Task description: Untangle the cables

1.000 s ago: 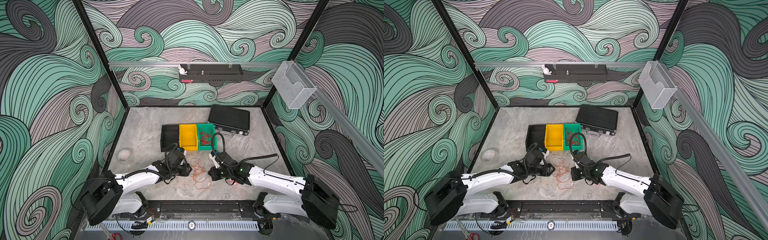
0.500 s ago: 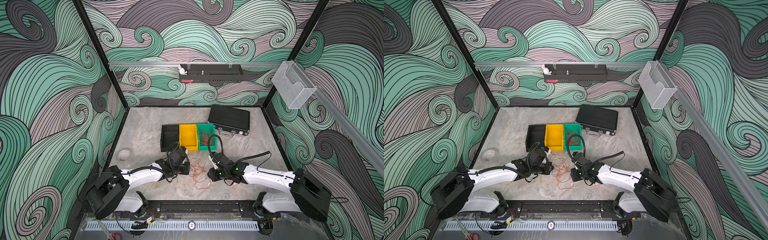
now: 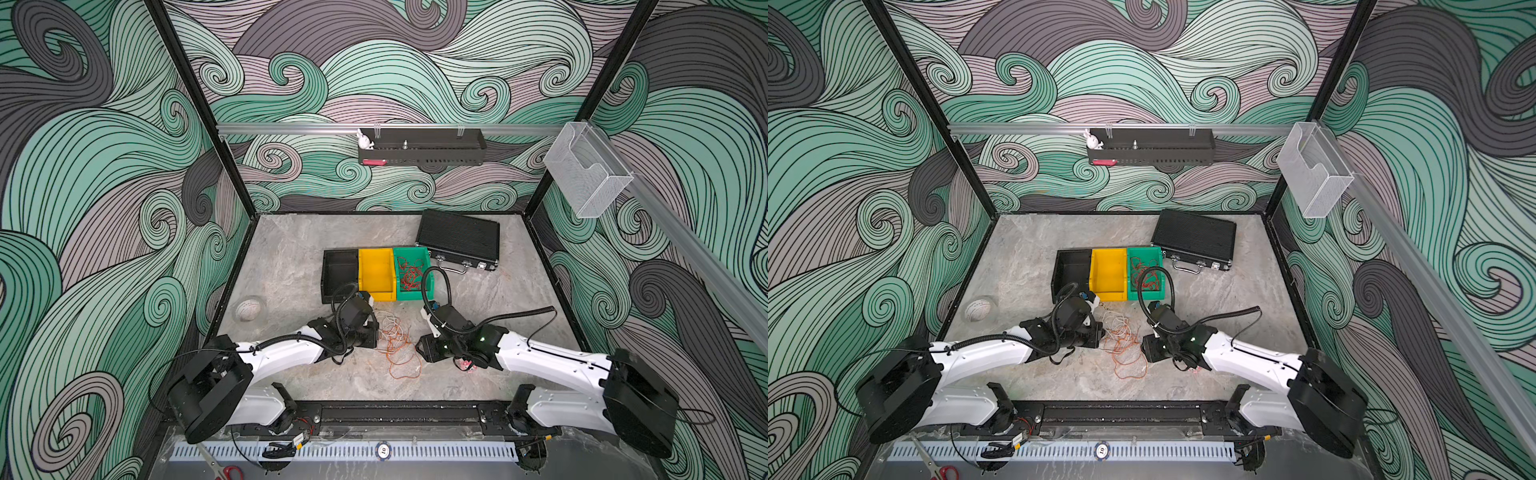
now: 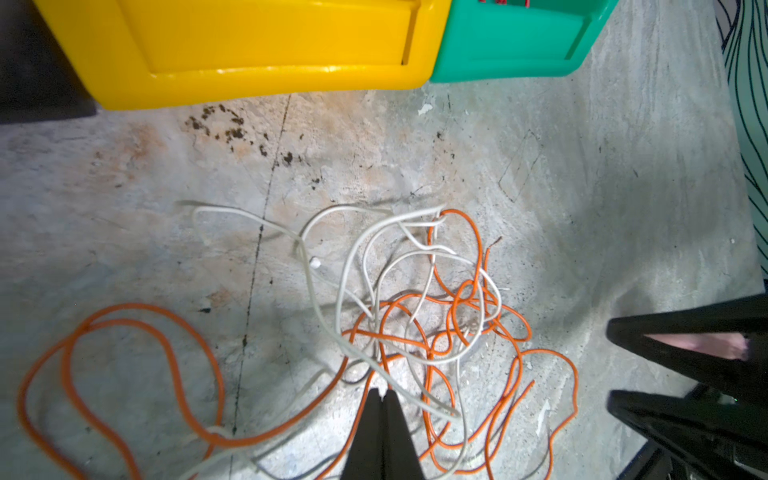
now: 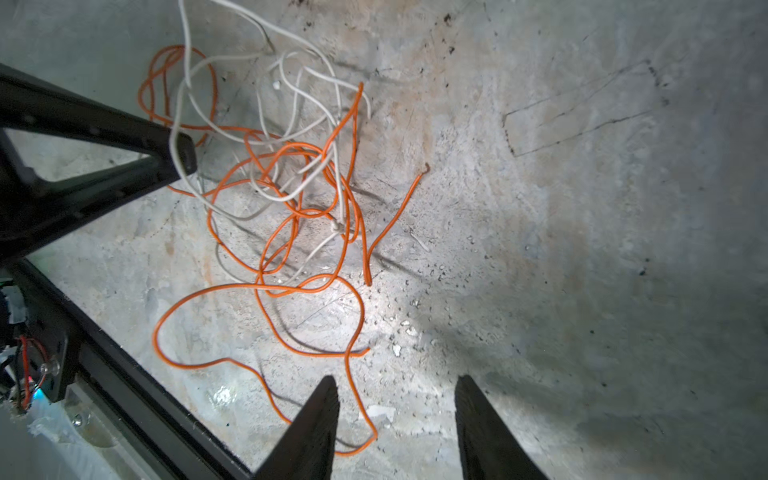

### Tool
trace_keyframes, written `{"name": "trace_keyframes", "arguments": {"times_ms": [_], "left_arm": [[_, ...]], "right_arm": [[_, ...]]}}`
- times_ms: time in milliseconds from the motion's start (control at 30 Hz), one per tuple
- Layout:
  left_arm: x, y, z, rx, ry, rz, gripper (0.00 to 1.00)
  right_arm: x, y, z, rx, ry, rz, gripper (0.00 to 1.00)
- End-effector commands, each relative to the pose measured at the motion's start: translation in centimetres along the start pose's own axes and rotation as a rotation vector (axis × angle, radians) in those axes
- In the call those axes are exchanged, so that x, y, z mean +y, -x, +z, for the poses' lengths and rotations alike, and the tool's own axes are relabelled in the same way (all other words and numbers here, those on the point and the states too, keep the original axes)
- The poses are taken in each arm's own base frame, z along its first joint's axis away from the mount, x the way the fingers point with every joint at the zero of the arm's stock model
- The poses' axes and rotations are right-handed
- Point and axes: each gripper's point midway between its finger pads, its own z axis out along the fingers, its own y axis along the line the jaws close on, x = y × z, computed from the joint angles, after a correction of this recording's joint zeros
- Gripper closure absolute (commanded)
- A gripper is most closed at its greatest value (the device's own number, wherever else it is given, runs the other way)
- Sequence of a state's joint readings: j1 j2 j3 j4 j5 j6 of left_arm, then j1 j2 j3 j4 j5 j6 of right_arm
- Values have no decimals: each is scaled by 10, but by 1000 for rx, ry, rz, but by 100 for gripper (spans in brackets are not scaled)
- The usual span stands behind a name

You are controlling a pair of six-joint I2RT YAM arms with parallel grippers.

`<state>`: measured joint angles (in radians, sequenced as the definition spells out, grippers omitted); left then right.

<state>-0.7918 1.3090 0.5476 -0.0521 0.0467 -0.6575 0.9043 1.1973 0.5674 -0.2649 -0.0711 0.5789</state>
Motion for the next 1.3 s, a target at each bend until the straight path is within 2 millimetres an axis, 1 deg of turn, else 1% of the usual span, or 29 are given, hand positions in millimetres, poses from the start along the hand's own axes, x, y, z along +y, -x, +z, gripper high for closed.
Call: {"name": "trace_keyframes", "arguments": {"times_ms": [0,100,267,433,533,633,700,800,867,967,1000,1067,1133,1167,1200,1267], "left_arm": [[4,6,-5,-23,22,1,100],[4,7,-7,-19,24,-1,91],[1,9,-10,-12,15,5,84],[0,12,-17,-26,16,1,73],[-3,16,-22,-38,-1,-7,62],[-16,17,-22,-27,-61,-19,45],[-24,17,-19,-11,-97,-24,41],[-25,17,-11,8,-93,-27,38],[-24,17,-5,9,-87,-28,37],[-24,20,3,11,-82,-31,37],[-25,19,5,17,-82,-29,38],[-25,21,9,22,-75,-24,42],[-24,20,12,29,-67,-17,50],[-23,21,11,29,-61,-17,57],[-17,15,18,52,-34,-21,64],[-10,12,21,60,-9,-26,79]], "right_arm": [[5,2,-8,-4,16,-16,48],[13,1,-1,16,54,-5,48],[13,-2,19,49,55,12,51],[15,-7,31,76,64,17,58],[13,-11,36,91,55,22,67],[11,-11,37,90,44,21,78],[11,-9,35,81,43,18,85],[13,-6,31,70,49,17,90],[15,-5,29,65,58,16,94],[18,-4,26,57,78,19,96],[20,-4,25,57,84,19,96],[20,-3,23,54,86,19,97],[19,-2,20,49,77,15,97],[19,-1,18,46,74,10,97],[19,0,16,40,73,5,97],[19,3,10,26,66,-5,97]]}}
